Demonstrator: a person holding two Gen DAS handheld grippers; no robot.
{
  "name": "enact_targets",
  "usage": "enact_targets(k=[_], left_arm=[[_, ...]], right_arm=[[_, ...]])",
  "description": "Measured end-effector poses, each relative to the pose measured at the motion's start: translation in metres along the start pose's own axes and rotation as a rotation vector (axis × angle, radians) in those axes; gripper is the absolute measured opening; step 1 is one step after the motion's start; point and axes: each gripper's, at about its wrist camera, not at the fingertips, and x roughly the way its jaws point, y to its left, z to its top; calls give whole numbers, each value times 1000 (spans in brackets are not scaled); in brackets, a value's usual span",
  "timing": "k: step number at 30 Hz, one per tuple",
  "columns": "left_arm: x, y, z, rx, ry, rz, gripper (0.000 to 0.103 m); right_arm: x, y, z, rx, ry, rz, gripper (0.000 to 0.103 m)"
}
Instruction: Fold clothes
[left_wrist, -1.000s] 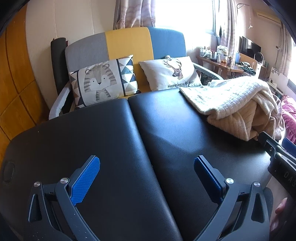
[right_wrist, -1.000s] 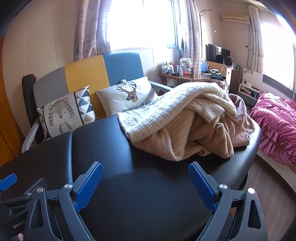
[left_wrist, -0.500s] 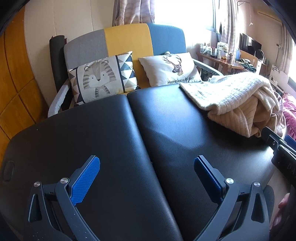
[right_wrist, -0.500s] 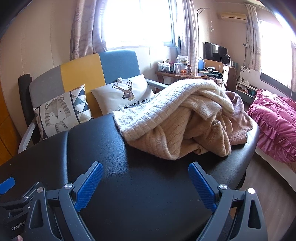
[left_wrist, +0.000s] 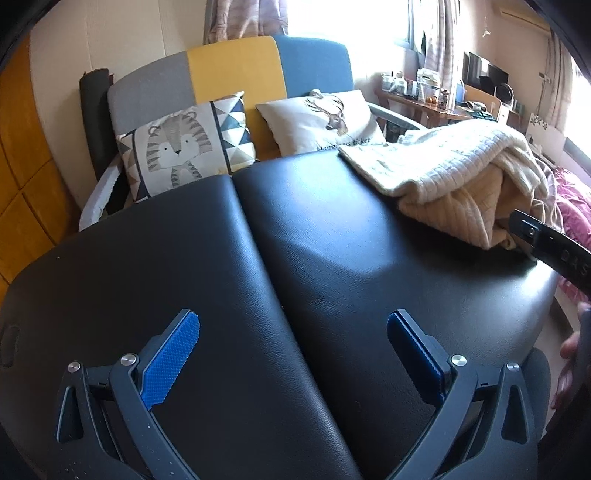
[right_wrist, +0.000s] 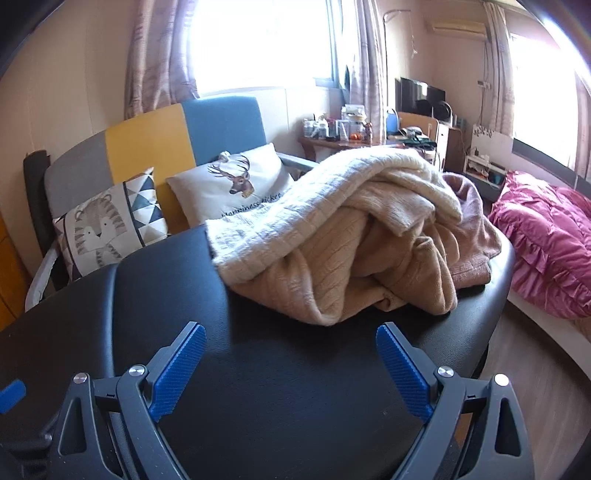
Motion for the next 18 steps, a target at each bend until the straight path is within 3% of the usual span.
enact_targets(k=[7,13,16,18], left_arm=[[4,-3,-3,13,12,-2,103],[7,-3,-5,18,21,2,103],[8,-3,-6,21,25,4,103],[9,-3,-7,23,28,5,103]], right_arm=[[18,0,2,-46,48,-38,96],[23,10,3,-110,34,-48,96],[28,11,8,-118,19,-12,97],[38,13,12,-143,61,39,103]])
